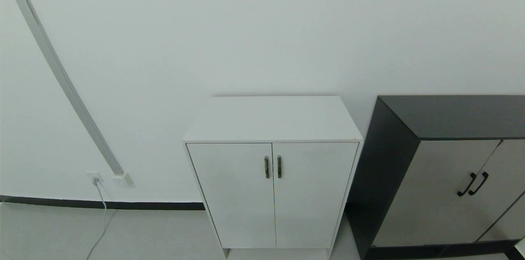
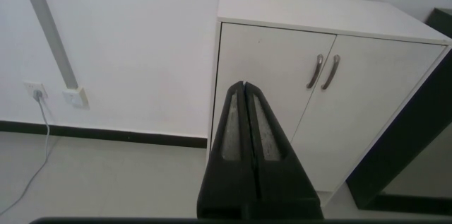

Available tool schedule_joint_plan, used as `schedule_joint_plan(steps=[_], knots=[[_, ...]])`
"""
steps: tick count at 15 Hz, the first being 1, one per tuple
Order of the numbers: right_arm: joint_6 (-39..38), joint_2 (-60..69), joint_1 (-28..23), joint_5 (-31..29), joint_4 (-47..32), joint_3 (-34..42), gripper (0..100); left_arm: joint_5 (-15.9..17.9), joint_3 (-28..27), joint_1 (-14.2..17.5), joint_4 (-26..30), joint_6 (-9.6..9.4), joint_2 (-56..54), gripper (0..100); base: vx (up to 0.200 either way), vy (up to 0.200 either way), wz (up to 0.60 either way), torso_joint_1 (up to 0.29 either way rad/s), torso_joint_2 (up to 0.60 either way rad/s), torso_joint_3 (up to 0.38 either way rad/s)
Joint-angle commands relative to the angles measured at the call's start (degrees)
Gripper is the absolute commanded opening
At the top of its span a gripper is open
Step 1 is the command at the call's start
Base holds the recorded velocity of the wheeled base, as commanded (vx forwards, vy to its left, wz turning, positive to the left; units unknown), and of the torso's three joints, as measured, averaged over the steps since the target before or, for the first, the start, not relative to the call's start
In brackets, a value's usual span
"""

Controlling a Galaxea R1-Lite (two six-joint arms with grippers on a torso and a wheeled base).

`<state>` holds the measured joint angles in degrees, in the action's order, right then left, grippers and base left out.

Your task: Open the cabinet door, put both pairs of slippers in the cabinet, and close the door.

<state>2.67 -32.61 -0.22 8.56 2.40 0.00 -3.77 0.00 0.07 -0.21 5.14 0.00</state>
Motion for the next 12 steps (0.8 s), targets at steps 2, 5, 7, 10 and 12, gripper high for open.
schedule_joint_plan(steps=[2, 5, 7, 10, 12], knots=[[0.1, 3.4, 2.8, 0.0, -0.2, 0.0, 0, 0.0, 0.0, 0.0, -0.1, 0.04, 0.0, 0, 0.0, 0.0, 0.0, 0.0, 0.0, 0.0], [1.5, 5.5, 4.5, -0.4, -3.1, 0.0, 0, 0.0, 0.0, 0.0, 0.0, -0.05, 0.0, 0, 0.0, 0.0, 0.0, 0.0, 0.0, 0.0], [1.4, 7.3, 4.4, -0.5, -2.8, 0.0, 0, 0.0, 0.0, 0.0, -0.1, -0.05, 0.0, 0, 0.0, 0.0, 0.0, 0.0, 0.0, 0.0], [1.5, 12.6, 1.5, -0.7, -2.7, 0.0, 0, 0.0, 0.0, 0.0, -0.1, -0.05, 0.0, 0, 0.0, 0.0, 0.0, 0.0, 0.0, 0.0], [1.5, 16.5, -1.6, -0.7, -2.7, 0.0, 0, 0.0, 0.0, 0.0, 0.0, 0.04, 0.0, 0, 0.0, 0.0, 0.0, 0.0, 0.0, 0.0]])
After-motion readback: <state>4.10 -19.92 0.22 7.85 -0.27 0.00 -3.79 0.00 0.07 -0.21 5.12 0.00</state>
